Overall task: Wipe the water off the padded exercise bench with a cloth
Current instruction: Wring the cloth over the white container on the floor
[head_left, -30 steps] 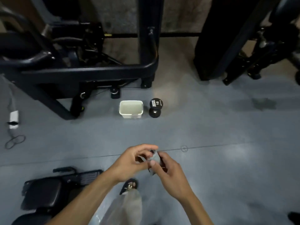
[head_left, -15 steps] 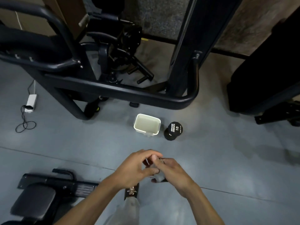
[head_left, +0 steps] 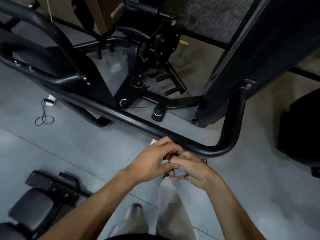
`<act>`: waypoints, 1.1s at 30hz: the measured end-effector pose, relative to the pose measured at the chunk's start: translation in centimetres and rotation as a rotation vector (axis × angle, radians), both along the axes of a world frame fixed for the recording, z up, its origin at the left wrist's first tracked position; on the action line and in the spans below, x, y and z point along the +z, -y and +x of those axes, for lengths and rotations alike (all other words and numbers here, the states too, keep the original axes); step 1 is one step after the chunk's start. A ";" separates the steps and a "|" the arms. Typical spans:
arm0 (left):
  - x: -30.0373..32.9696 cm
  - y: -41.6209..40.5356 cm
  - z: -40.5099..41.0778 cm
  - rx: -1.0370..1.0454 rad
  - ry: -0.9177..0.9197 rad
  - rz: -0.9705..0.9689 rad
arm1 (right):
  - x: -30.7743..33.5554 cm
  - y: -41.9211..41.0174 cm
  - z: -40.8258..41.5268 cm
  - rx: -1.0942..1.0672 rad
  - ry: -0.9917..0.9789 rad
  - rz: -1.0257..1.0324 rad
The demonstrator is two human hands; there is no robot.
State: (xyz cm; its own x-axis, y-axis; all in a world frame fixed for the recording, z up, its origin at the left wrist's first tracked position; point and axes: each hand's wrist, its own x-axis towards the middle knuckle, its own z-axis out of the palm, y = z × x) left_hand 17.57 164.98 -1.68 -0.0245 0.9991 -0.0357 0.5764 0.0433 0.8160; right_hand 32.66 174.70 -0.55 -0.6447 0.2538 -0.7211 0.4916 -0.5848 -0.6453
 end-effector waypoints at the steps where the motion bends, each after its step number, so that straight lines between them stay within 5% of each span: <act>1: -0.5 -1.5 -0.3 0.053 -0.007 -0.005 | -0.7 -2.3 -0.6 0.024 0.002 -0.016; 7: -4.0 -8.6 -4.3 0.224 -0.271 -0.052 | -6.8 -14.0 -3.9 -0.055 0.113 -0.001; 12: -8.2 -11.7 -8.9 0.339 -0.442 -0.216 | -13.5 -21.4 -6.0 -0.274 0.128 -0.181; 26: -16.4 -17.0 -12.3 0.327 -0.542 -0.398 | -34.7 -21.6 -11.1 0.198 0.668 0.164; 33: -15.9 -17.4 -12.2 0.384 -0.559 -0.427 | -41.7 -18.2 -12.9 0.667 0.678 0.427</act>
State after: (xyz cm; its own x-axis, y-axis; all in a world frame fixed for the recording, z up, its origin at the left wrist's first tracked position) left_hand 5.35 182.35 -17.56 -0.4913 0.8200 -0.2937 0.7764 0.5651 0.2791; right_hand 19.73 192.85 -42.28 -0.2414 0.3141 -0.9182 0.9675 0.1512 -0.2026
